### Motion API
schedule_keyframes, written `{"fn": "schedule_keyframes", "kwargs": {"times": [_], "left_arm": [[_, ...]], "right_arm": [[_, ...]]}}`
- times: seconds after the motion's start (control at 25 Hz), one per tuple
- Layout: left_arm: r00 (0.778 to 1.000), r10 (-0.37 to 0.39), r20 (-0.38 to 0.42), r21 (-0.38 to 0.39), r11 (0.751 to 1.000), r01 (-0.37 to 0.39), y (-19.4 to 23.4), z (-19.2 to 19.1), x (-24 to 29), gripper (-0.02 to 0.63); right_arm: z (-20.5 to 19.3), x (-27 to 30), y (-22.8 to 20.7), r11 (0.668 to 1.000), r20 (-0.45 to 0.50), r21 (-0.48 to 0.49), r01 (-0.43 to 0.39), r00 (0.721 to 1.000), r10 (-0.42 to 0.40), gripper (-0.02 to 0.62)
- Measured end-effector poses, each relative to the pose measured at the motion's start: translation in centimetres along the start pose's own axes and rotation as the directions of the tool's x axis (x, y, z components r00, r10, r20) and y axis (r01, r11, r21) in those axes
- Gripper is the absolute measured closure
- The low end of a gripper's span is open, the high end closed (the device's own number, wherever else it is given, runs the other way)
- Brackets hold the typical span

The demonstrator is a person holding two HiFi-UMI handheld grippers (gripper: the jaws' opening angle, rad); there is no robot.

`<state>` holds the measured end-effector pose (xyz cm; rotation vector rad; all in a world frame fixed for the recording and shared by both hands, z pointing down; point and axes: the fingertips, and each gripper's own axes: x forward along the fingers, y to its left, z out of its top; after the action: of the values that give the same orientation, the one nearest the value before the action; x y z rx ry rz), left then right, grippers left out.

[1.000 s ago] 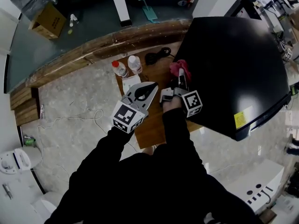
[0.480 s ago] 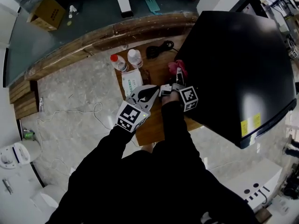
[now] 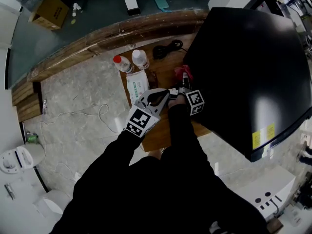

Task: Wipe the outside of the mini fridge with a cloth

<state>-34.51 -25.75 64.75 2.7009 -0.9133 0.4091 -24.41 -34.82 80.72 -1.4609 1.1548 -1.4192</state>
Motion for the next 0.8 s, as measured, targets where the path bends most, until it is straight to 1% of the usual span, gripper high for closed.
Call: {"fn": "schedule_keyframes", "kwargs": {"times": [0.08,0.24,0.4,0.48,0.64,0.8], "left_arm": [[1.000,0.017,0.004,-0.003,1.000,-0.017,0.1,-0.1,0.2,0.600],[0.998,0.063,0.016,-0.018,0.998,-0.062,0.3,0.9,-1.2,0.600],[0.991,0.118,0.065,0.007,0.993,-0.119,1.4,3.7,-3.0,0.600],[0.986,0.134,0.096,0.023,0.990,-0.137,1.6,5.0,-4.0,0.600],[0.979,0.124,0.159,0.048,0.990,-0.133,1.0,8.0,-6.8,0.600],[0.971,0.071,0.226,0.060,0.994,-0.087,-1.4,10.5,-9.2,0.600]], "right_arm": [[0.0,0.0,-0.3,1.000,-0.011,-0.003,0.010,1.000,-0.010,0.469],[-1.8,-1.6,2.0,0.999,-0.091,0.005,-0.038,0.995,0.039,0.471],[-4.4,-3.9,7.5,0.991,-0.174,0.001,-0.131,0.976,0.129,0.470],[-5.1,-5.2,10.3,0.984,-0.196,-0.020,-0.178,0.966,0.171,0.471],[-5.2,-8.8,15.7,0.962,-0.196,-0.075,-0.263,0.950,0.245,0.471],[-3.5,-14.5,19.8,0.943,-0.135,-0.131,-0.306,0.948,0.289,0.471]]}}
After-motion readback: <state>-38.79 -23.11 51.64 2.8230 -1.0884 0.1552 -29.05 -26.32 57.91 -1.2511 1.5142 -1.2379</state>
